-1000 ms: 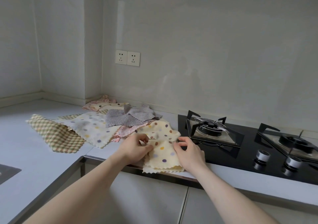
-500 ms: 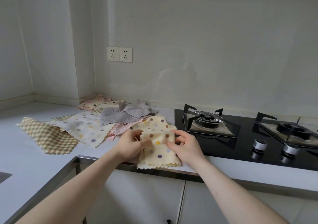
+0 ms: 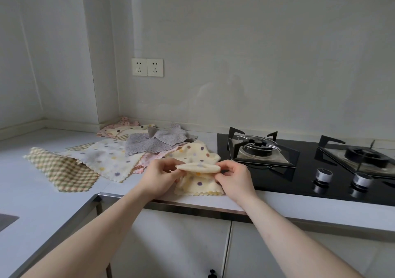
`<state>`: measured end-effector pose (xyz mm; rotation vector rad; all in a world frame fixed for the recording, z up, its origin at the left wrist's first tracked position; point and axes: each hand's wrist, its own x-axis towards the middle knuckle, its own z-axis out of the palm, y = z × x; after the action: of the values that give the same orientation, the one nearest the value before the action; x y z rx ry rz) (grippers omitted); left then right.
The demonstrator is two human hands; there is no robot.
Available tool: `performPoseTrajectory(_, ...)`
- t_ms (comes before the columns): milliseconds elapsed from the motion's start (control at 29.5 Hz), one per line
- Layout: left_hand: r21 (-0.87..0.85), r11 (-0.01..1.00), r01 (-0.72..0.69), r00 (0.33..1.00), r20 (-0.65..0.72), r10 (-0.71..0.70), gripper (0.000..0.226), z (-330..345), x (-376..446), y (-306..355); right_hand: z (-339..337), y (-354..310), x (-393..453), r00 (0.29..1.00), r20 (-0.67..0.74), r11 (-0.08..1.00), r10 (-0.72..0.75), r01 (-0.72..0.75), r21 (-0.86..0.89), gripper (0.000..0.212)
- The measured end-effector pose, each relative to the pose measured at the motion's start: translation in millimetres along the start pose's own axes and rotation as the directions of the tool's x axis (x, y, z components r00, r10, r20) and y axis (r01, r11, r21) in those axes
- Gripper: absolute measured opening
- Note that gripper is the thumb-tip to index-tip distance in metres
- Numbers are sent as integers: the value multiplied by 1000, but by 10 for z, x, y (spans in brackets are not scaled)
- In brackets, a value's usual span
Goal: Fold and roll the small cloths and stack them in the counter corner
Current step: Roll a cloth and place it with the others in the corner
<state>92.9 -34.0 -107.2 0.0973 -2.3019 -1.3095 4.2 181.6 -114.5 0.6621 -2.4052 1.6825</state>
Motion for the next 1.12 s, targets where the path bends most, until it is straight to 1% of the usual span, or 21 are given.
performPoseTrajectory(169,24,1000,5,1000,-19,-5,16,4,-11,-9,13,9,4,1000,1,1000,-19,19,-22,23)
performPoseTrajectory(271,68,997,21,999,-31,-19,14,12,-5,-13,24,9,-8,999,-21,998,-33,31,-54,23)
performPoseTrajectory(372,103,994,45,998,-48,-40,11,26,2,-36,39,26,-14,997,-52,991,-48,40,-131,21)
performPoseTrajectory(575,294,954,65,995,-86,-41,19,59,7,-76,43,19,-28,997,-73,964,-34,14,-264,12)
performPoseTrajectory(745,384,923,9,996,-90,28,21,83,19,-122,71,22,-29,996,-86,926,-30,-5,-378,5)
performPoseTrajectory(812,398,917,3,996,-81,32,18,96,24,-132,87,24,-30,995,-92,898,-42,-3,-440,11)
performPoseTrajectory(880,381,924,36,996,-90,-1,16,99,30,-121,94,19,-27,994,-97,877,-41,-11,-481,22)
performPoseTrajectory(1016,370,925,93,992,-112,-55,39,105,43,-98,98,3,-26,996,-89,873,-32,-16,-488,37)
performPoseTrajectory(1083,379,920,98,991,-118,-57,41,107,38,-94,102,21,-20,996,-70,859,-56,12,-512,33)
performPoseTrajectory(1117,387,917,95,992,-118,-53,37,106,38,-98,105,28,-16,996,-56,848,-66,26,-529,30)
